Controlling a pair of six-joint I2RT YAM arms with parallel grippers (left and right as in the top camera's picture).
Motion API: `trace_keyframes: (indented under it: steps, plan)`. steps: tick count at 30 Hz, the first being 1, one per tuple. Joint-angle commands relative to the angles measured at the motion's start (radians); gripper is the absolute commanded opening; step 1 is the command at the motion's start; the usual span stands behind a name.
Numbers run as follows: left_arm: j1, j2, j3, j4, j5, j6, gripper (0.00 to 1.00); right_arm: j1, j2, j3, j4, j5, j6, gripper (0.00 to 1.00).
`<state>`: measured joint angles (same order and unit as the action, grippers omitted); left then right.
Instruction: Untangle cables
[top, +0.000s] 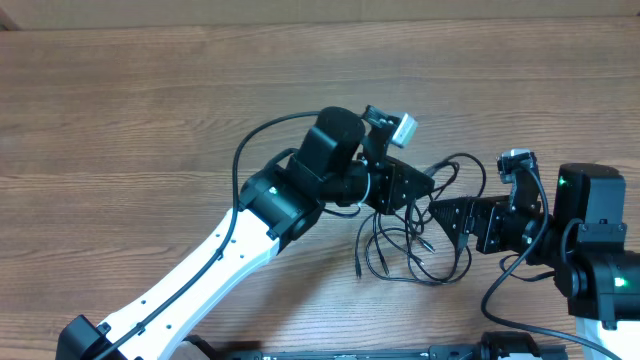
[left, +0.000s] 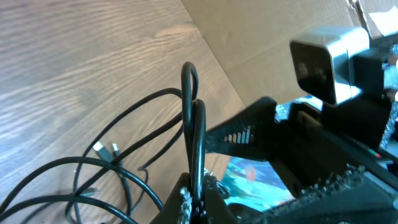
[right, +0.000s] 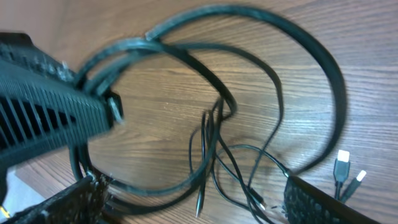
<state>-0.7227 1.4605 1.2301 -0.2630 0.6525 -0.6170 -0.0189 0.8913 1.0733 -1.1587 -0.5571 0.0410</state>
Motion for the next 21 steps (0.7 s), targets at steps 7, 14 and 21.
trace_keyframes:
  steps: [7, 14, 21]
  plan:
    - [0.062, -0.074, 0.07, -0.162, -0.104, 0.264, 0.04, -0.002, -0.004, -0.006, -0.008, 0.051, -0.006, 0.93]
    - [0.062, -0.13, 0.241, -0.483, -0.428, 0.645, 0.04, -0.002, -0.004, -0.006, 0.001, 0.051, -0.005, 0.93]
    - [0.062, -0.138, 0.256, -0.584, -0.684, 0.88, 0.05, -0.002, -0.004, -0.006, -0.002, 0.051, -0.005, 0.94]
